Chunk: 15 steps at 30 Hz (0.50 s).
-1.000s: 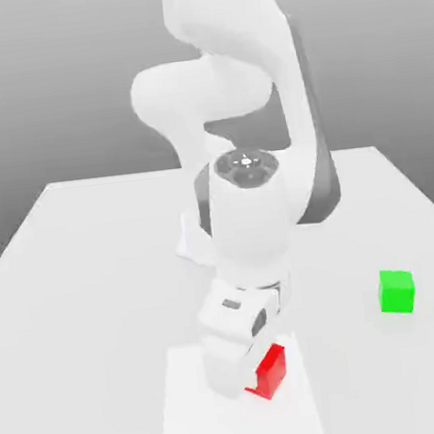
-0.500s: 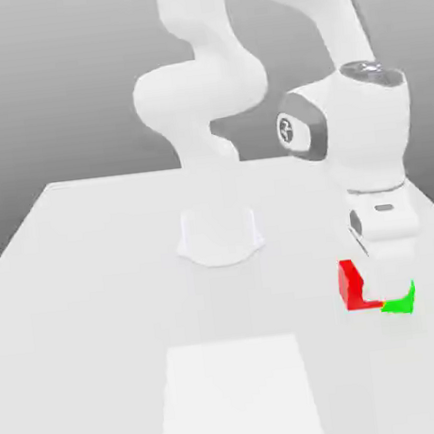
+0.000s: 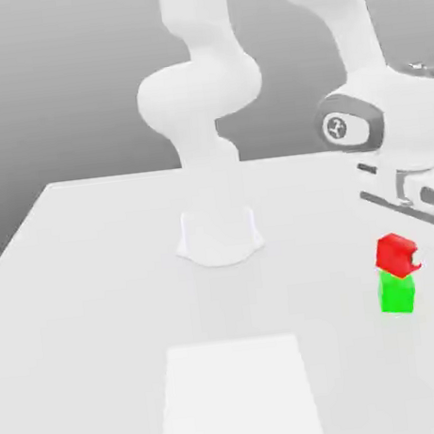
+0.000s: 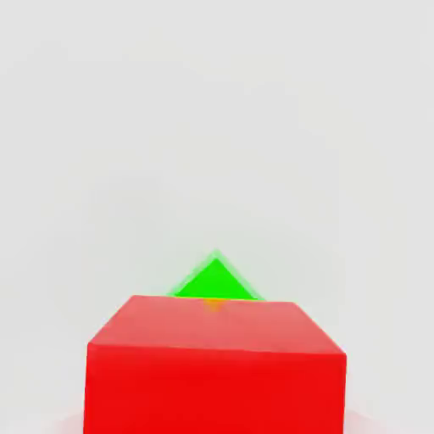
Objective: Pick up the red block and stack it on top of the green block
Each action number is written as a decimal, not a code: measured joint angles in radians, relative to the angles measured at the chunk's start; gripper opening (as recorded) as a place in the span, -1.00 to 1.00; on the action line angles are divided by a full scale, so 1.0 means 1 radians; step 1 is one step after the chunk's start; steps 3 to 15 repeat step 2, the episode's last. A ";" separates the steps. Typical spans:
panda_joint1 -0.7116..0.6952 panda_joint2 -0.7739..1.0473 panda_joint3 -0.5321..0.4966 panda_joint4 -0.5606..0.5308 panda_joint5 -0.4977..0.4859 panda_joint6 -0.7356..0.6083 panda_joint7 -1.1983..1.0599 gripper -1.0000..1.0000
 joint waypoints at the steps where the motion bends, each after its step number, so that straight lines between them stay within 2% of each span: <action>1: 0.000 0.000 0.000 0.000 0.000 0.000 0.000 1.00; 15: 0.000 0.000 0.000 0.000 0.000 0.000 0.000 1.00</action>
